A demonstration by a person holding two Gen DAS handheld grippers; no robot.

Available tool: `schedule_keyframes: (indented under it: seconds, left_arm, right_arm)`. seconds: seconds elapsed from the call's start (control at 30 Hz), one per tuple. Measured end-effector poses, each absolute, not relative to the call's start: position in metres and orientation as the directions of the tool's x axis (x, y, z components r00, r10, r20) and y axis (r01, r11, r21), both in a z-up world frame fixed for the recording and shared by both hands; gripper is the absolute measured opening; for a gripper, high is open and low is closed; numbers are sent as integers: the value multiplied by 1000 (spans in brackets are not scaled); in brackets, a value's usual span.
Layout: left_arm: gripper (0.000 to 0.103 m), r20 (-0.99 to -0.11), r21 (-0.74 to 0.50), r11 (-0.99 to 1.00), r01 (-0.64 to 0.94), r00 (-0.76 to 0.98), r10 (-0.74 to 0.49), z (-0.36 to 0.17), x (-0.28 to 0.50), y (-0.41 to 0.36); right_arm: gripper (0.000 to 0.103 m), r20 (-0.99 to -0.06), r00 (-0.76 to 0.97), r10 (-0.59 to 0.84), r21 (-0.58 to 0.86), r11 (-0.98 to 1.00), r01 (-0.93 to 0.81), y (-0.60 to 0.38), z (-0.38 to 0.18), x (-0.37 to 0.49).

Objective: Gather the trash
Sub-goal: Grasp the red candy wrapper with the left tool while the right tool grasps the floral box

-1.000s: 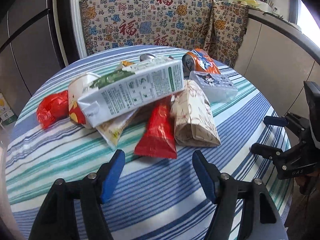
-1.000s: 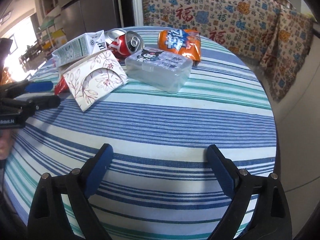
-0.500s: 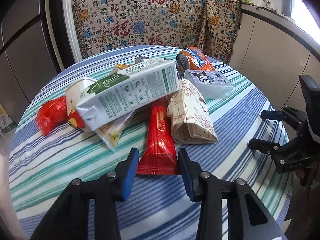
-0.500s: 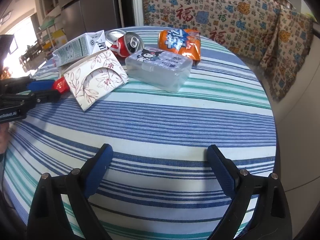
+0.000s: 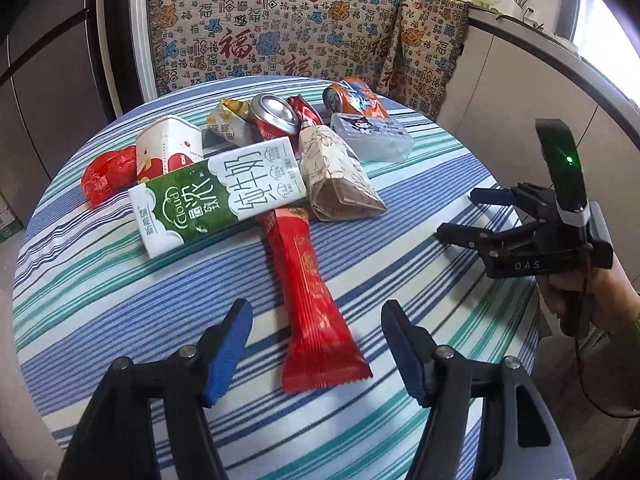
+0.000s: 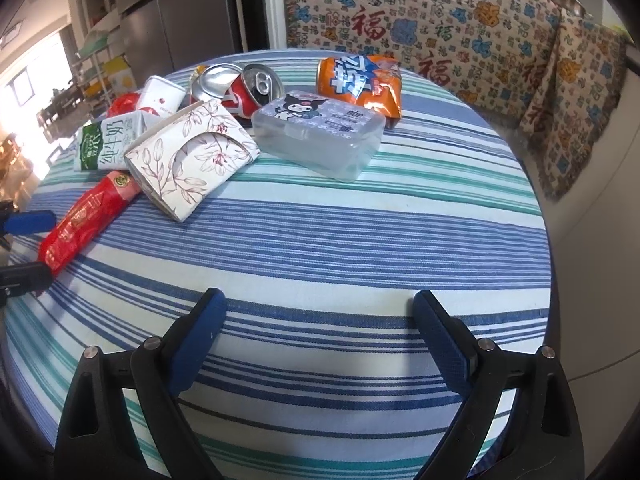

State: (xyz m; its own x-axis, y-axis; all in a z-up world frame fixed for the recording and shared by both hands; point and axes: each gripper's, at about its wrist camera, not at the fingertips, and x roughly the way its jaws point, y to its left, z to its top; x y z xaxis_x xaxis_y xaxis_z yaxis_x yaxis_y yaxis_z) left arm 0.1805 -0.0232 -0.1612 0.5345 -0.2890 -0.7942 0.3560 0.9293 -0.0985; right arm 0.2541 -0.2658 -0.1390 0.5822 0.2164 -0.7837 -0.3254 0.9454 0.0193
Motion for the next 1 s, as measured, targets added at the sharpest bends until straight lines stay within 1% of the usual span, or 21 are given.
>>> schedule_keyframes:
  seconds: [0.03, 0.13, 0.17, 0.2, 0.23, 0.33, 0.4, 0.43, 0.47, 0.53, 0.57, 0.63, 0.7, 0.73, 0.8, 0.83, 0.87, 0.9, 0.93, 0.97, 1.0]
  left_arm:
    - [68, -798, -110, 930, 351, 527, -293, -163, 187, -25]
    - [67, -798, -103, 932, 349, 530, -287, -168, 195, -29]
    - [61, -800, -85, 936, 342, 537, -268, -170, 195, -31]
    - [51, -801, -81, 937, 339, 538, -263, -172, 194, -32]
    - [30, -808, -89, 938, 334, 527, -264, -176, 194, -32]
    - [26, -809, -114, 949, 293, 527, -260, -182, 189, -26]
    - [25, -806, -123, 958, 260, 537, -249, -181, 184, -22]
    - [25, -806, -124, 961, 247, 539, -243, -181, 181, -21]
    - [25, -808, -123, 964, 235, 540, -235, -181, 179, -21]
    - [25, -810, -119, 967, 225, 541, -226, -180, 174, -21]
    - [25, -812, -117, 968, 223, 540, -222, -179, 172, -21]
    - [25, -812, -113, 971, 212, 544, -213, -178, 168, -19]
    - [25, -811, -119, 973, 199, 546, -211, -179, 166, -16]
    - [28, -811, -121, 973, 196, 546, -210, -180, 166, -17]
    - [30, -810, -122, 973, 193, 547, -210, -180, 166, -18]
    - [32, -811, -124, 973, 197, 545, -214, -181, 165, -18]
    - [37, -811, -127, 971, 202, 543, -219, -180, 165, -18]
    - [41, -810, -127, 970, 206, 544, -222, -179, 165, -17]
    - [49, -806, -123, 971, 207, 549, -219, -177, 165, -17]
    - [54, -802, -115, 972, 206, 559, -213, -175, 166, -16]
    - [55, -799, -105, 973, 206, 565, -206, -174, 166, -16]
  right_arm:
    - [88, -779, 584, 227, 22, 941, -337, -263, -136, 253]
    - [86, -749, 592, 298, 45, 914, -403, -246, -126, 251]
    - [86, -741, 589, 323, 61, 906, -419, -241, -123, 251]
    - [85, -734, 583, 348, 81, 898, -433, -235, -120, 253]
    - [85, -729, 576, 370, 100, 890, -445, -230, -119, 255]
    - [81, -720, 563, 406, 124, 873, -471, -212, -119, 264]
    - [75, -723, 545, 424, 131, 859, -496, -199, -122, 270]
    - [65, -732, 535, 422, 124, 855, -504, -192, -124, 273]
    - [47, -748, 524, 408, 110, 854, -508, -187, -128, 277]
    - [30, -761, 528, 377, 85, 865, -495, -186, -133, 281]
    - [23, -767, 524, 371, 87, 869, -487, -190, -133, 282]
    - [19, -775, 526, 350, 81, 881, -467, -204, -132, 281]
    - [19, -786, 539, 303, 52, 901, -431, -222, -134, 279]
    - [20, -786, 543, 294, 51, 907, -418, -231, -134, 278]
    - [29, -789, 545, 283, 51, 915, -400, -245, -130, 274]
    - [50, -781, 557, 284, 52, 917, -395, -249, -126, 270]
    - [67, -764, 571, 301, 65, 916, -396, -251, -119, 266]
    - [70, -739, 585, 333, 91, 910, -404, -251, -110, 262]
    - [70, -717, 591, 370, 124, 902, -414, -247, -102, 260]
    - [71, -698, 589, 406, 158, 891, -426, -241, -95, 261]
    - [71, -684, 586, 434, 180, 879, -441, -231, -90, 262]
